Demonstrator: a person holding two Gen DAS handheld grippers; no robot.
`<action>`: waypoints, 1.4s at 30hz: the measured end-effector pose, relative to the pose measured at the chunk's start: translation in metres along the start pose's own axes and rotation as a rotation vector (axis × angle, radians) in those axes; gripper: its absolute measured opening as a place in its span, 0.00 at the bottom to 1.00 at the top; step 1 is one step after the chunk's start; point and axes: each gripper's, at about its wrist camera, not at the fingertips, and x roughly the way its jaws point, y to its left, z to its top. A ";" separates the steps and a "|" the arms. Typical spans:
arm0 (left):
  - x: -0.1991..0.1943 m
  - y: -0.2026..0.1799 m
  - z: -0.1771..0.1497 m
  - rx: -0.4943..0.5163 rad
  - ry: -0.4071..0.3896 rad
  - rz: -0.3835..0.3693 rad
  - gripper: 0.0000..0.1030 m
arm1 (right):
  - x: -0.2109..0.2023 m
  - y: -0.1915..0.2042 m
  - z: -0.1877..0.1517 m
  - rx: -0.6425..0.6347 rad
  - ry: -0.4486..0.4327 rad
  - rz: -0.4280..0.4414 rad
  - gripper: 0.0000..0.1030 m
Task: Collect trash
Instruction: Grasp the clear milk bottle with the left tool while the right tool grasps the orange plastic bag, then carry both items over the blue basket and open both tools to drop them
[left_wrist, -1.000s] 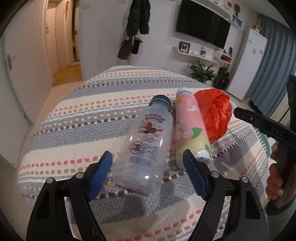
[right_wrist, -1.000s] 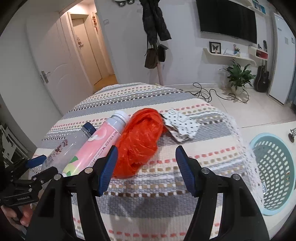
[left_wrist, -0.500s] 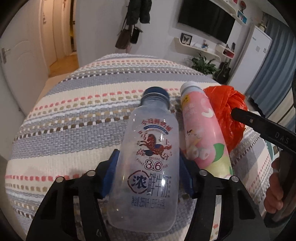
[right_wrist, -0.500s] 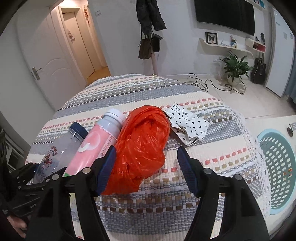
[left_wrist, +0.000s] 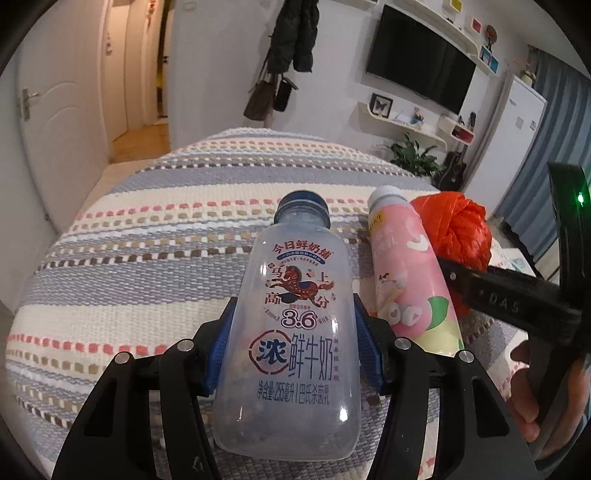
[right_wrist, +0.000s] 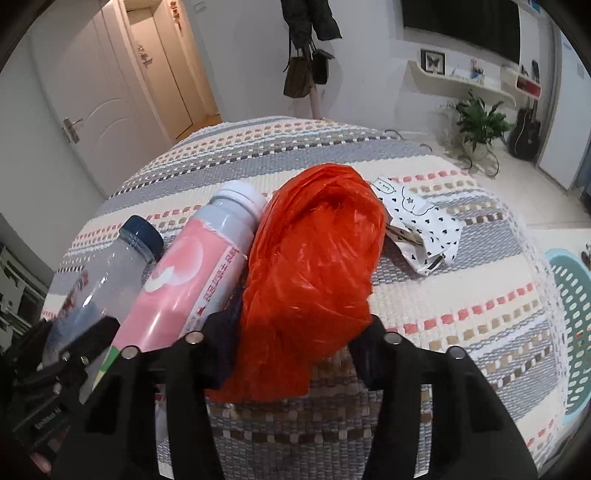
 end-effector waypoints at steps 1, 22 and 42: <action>-0.002 0.001 0.000 -0.006 -0.004 -0.001 0.54 | -0.003 0.002 -0.001 -0.012 -0.008 -0.004 0.38; -0.076 -0.064 0.038 0.045 -0.149 -0.130 0.52 | -0.125 -0.046 0.001 0.012 -0.251 -0.040 0.33; -0.032 -0.245 0.064 0.251 -0.094 -0.323 0.52 | -0.188 -0.212 -0.020 0.290 -0.357 -0.190 0.33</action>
